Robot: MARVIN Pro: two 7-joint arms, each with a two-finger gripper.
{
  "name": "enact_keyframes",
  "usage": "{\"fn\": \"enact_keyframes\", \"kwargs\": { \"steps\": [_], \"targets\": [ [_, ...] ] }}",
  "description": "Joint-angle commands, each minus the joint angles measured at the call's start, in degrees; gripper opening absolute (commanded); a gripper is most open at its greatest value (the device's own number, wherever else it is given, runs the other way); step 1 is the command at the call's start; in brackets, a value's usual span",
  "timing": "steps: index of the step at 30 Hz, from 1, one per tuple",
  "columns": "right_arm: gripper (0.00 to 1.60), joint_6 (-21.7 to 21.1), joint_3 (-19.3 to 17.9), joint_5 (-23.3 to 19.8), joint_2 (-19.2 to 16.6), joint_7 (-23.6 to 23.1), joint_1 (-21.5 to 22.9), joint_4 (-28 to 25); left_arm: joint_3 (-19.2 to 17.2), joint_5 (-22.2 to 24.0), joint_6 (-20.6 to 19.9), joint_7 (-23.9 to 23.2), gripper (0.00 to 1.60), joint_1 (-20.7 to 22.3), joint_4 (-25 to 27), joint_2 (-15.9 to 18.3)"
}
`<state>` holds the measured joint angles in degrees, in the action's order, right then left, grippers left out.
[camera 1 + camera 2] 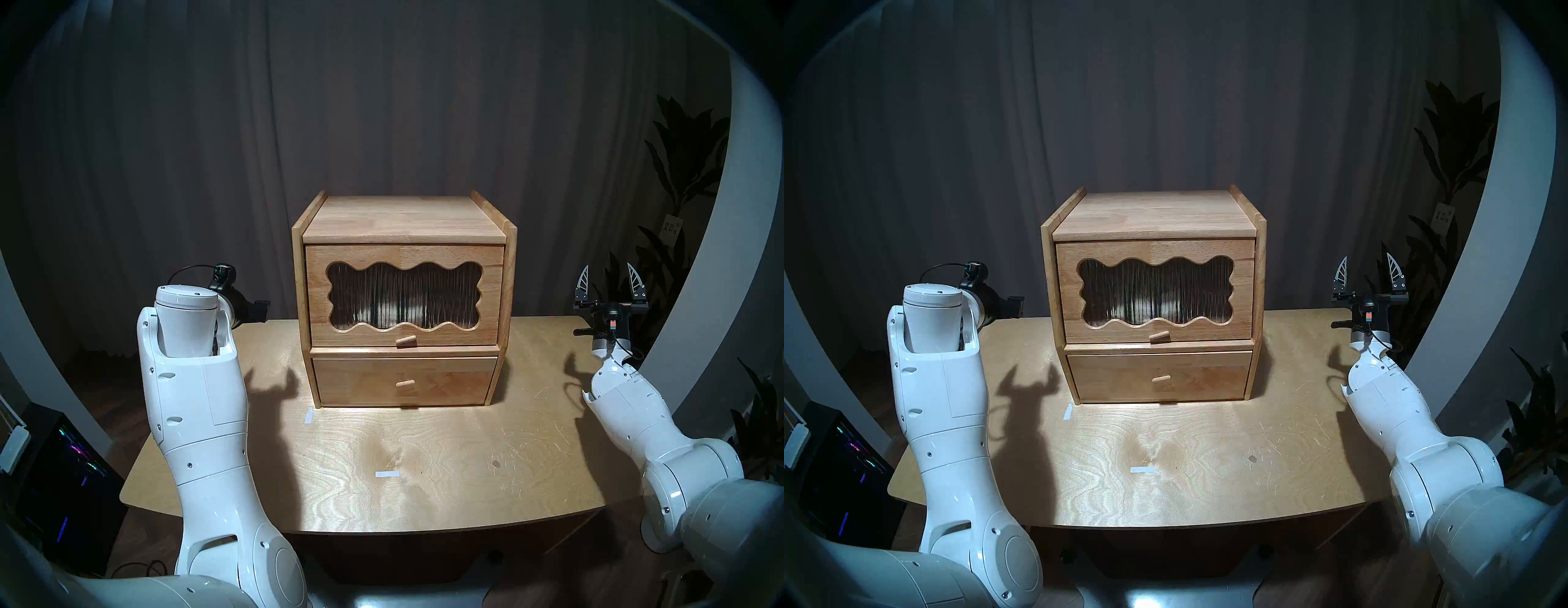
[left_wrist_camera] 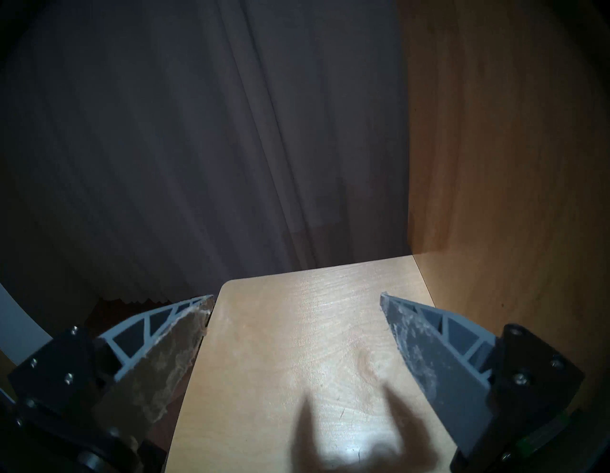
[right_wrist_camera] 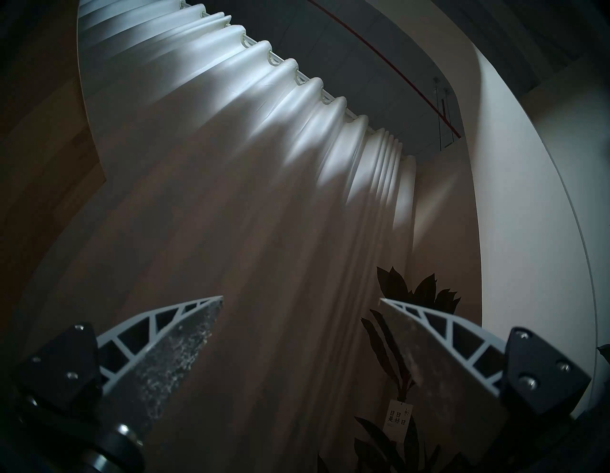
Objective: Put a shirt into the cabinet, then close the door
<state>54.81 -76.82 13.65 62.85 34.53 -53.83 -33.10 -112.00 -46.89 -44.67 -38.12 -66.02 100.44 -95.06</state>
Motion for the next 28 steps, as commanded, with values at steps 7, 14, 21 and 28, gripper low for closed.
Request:
{"fn": "enact_keyframes", "kwargs": {
  "steps": [7,14,21,28],
  "targets": [
    [1.6,0.0,-0.6,-0.4,-1.1,0.2,2.6,-0.8,-0.7,1.7,6.0,6.0,1.6,5.9,-6.4,0.6],
    [1.6,-0.4,-1.1,-1.1,-1.5,-0.2,4.5,-1.0,-1.8,2.7,9.1,9.9,1.6,7.4,-10.8,1.1],
    [1.6,-1.4,-1.1,-1.7,-1.4,-1.0,5.0,0.1,-3.0,3.7,11.3,12.9,1.6,9.5,-12.5,1.6],
    [1.6,-3.6,-0.9,-2.4,-0.7,-2.8,5.4,1.9,-4.3,5.1,13.4,15.7,1.6,10.2,-13.3,1.2]
  ]
}}
